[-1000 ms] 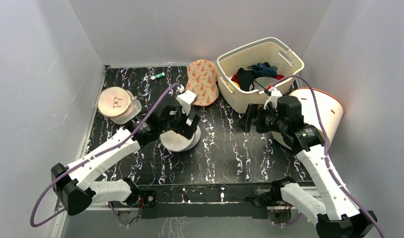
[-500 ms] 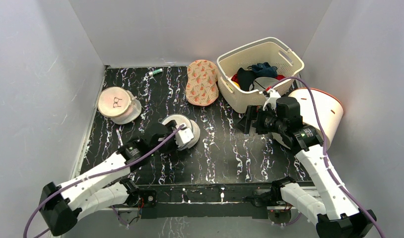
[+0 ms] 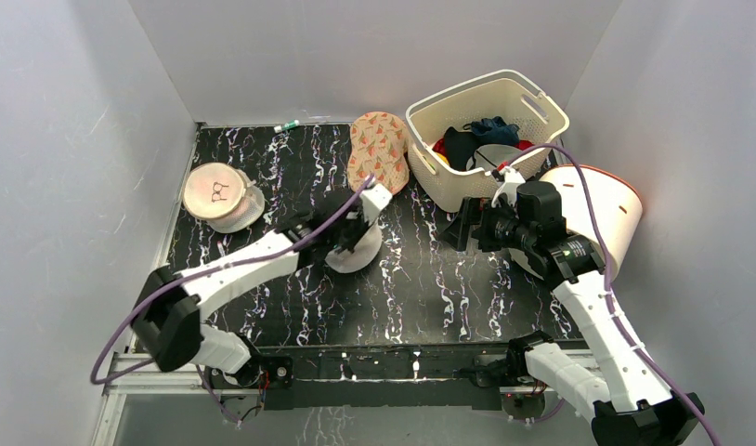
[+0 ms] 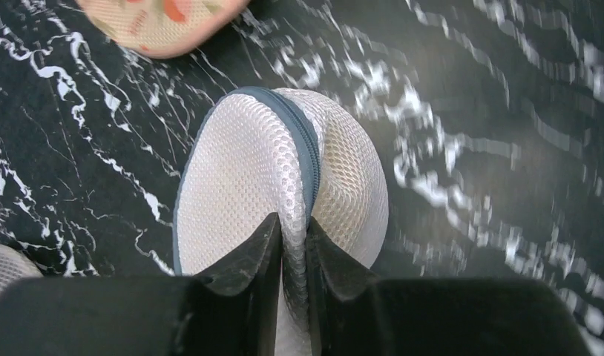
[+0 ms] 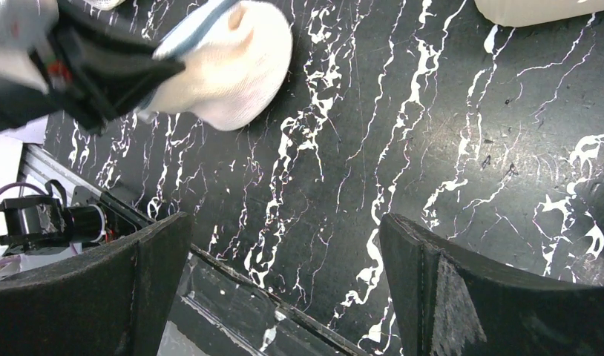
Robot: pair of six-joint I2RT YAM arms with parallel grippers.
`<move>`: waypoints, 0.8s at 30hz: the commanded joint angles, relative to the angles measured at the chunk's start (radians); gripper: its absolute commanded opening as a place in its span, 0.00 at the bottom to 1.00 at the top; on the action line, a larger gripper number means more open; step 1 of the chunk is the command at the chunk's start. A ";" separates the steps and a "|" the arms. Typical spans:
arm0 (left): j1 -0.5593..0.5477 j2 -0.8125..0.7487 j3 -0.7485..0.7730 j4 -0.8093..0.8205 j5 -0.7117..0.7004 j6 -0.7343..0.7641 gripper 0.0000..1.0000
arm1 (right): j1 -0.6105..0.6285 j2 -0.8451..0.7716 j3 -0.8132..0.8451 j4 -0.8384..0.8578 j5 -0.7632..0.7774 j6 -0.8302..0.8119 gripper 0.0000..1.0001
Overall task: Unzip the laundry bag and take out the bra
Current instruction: Move the laundry bag to the center of the board.
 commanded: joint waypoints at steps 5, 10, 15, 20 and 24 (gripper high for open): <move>0.004 0.202 0.227 0.010 -0.108 -0.484 0.10 | -0.005 -0.012 -0.019 0.072 -0.031 0.011 0.98; 0.004 0.251 0.302 -0.026 -0.055 -0.507 0.32 | -0.005 -0.012 -0.040 0.085 -0.075 0.028 0.98; 0.008 0.142 0.259 -0.014 -0.017 -0.402 0.74 | -0.006 -0.012 -0.057 0.092 -0.095 0.016 0.98; 0.043 -0.080 0.083 0.056 0.056 -0.227 0.97 | -0.004 0.001 -0.069 0.116 -0.137 0.008 0.98; 0.060 -0.182 -0.047 0.081 0.100 -0.042 0.98 | 0.001 0.011 -0.076 0.135 -0.165 0.001 0.98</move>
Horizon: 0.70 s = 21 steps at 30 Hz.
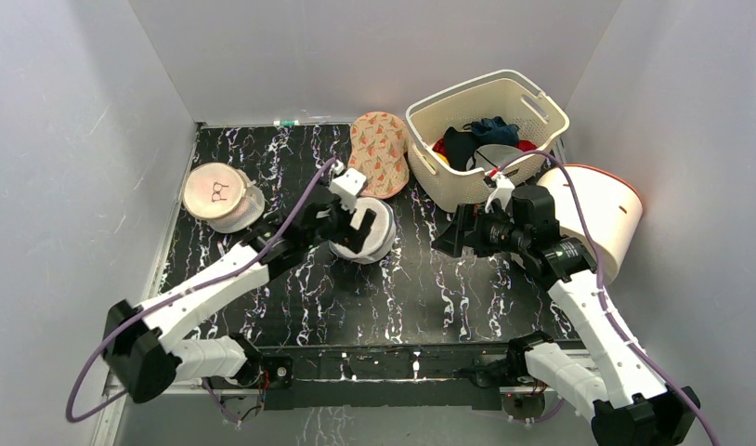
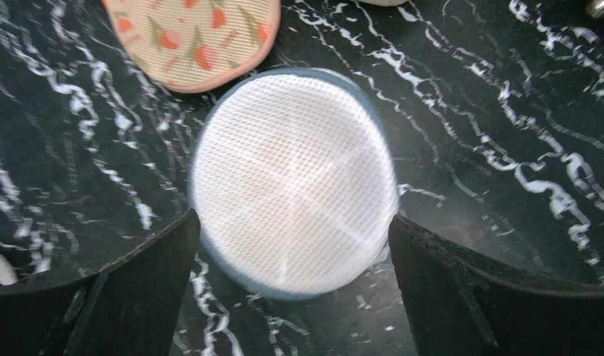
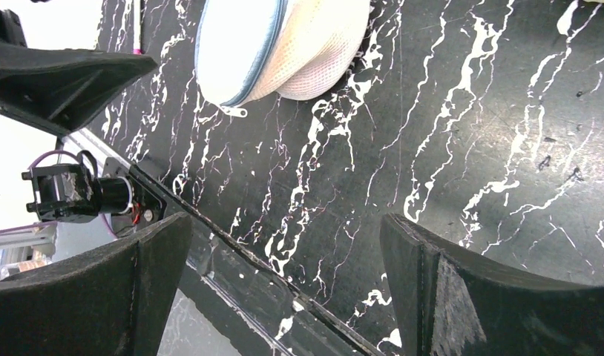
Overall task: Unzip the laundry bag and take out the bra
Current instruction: Move the laundry bag to the center of the board, then unzip the laundry bag at the center of the board.
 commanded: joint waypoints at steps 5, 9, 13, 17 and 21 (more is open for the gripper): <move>0.021 -0.148 -0.246 0.107 0.269 0.466 0.82 | 0.018 0.019 -0.008 0.089 -0.074 -0.032 0.98; 0.021 -0.121 -0.312 0.196 0.346 0.533 0.73 | 0.040 0.025 -0.012 0.097 -0.073 -0.036 0.96; 0.021 -0.062 -0.335 0.274 0.380 0.516 0.77 | 0.078 0.033 -0.024 0.128 -0.055 -0.023 0.87; 0.021 0.029 -0.322 0.340 0.278 0.480 0.56 | 0.149 0.039 -0.056 0.203 -0.004 0.004 0.74; 0.027 0.022 -0.280 0.296 0.260 0.439 0.32 | 0.307 0.035 -0.093 0.326 0.146 -0.024 0.67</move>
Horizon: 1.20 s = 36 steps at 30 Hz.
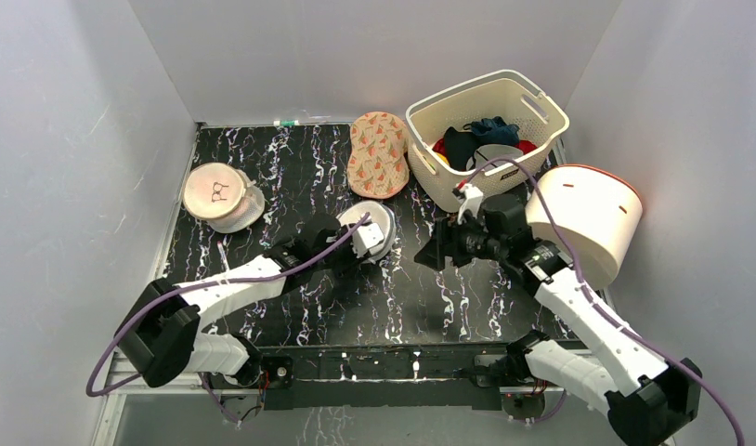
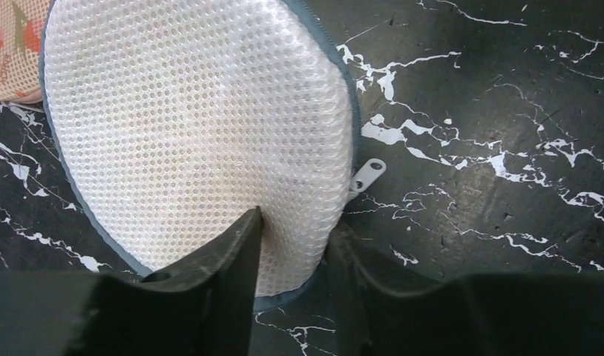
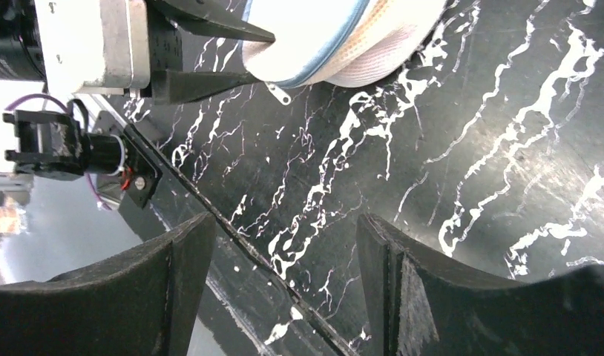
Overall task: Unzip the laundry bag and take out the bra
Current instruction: Unzip the laundry bag at the center of the board.
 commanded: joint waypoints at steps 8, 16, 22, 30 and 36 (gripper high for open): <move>0.009 -0.120 0.039 0.016 0.051 -0.148 0.10 | 0.505 0.025 -0.228 0.773 0.501 -0.324 0.65; 0.009 -0.147 0.055 -0.002 0.072 -0.247 0.02 | 0.549 0.170 -0.359 1.153 0.576 -0.630 0.52; 0.009 -0.129 0.085 -0.031 0.064 -0.259 0.01 | 0.550 0.188 -0.393 1.216 0.527 -0.667 0.43; 0.009 -0.148 0.086 -0.042 0.070 -0.260 0.00 | 0.550 0.264 -0.375 1.270 0.561 -0.695 0.37; 0.009 -0.152 0.086 -0.042 0.079 -0.259 0.00 | 0.550 0.299 -0.365 1.300 0.599 -0.723 0.34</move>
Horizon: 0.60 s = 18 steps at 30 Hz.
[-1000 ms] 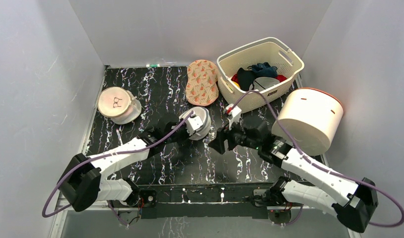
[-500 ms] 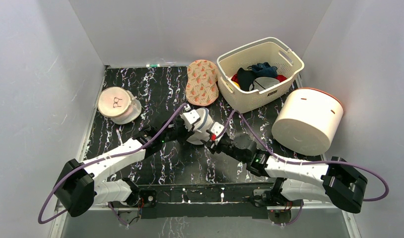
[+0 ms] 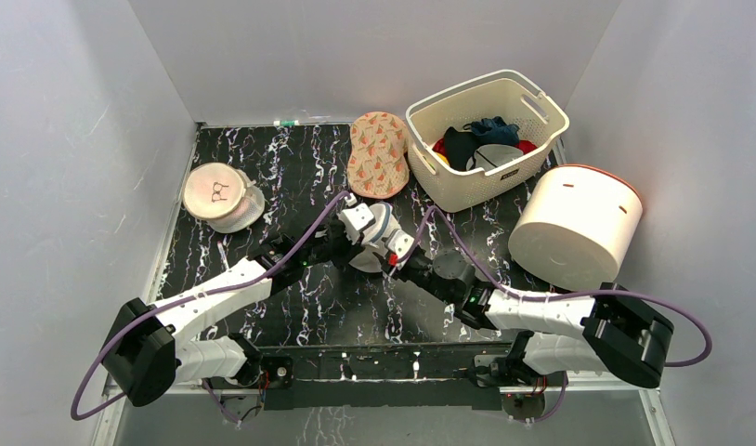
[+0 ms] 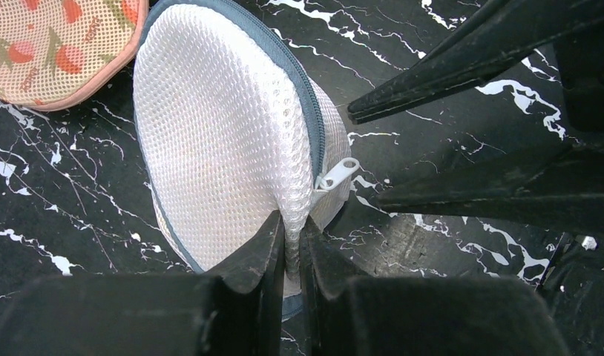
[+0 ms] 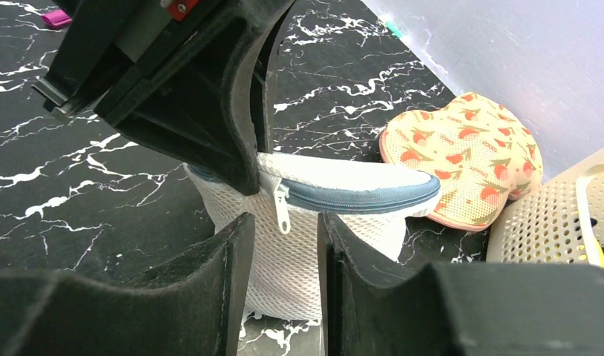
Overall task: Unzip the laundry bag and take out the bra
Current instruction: Unzip the laundry bag at the center of the board.
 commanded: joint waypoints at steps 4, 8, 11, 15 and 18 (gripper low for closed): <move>0.004 -0.036 0.035 0.001 0.041 -0.010 0.00 | 0.006 0.039 0.023 0.119 0.035 -0.032 0.30; 0.004 -0.034 0.035 0.001 0.043 -0.011 0.00 | 0.006 0.065 0.031 0.133 0.019 -0.028 0.29; 0.004 -0.031 0.036 0.001 0.047 -0.014 0.00 | 0.006 0.086 0.034 0.158 0.019 -0.019 0.28; 0.004 -0.027 0.038 0.000 0.054 -0.013 0.00 | 0.006 0.111 0.040 0.187 0.046 -0.007 0.21; 0.005 -0.026 0.037 0.001 0.060 -0.013 0.00 | 0.006 0.126 0.045 0.203 0.077 -0.001 0.19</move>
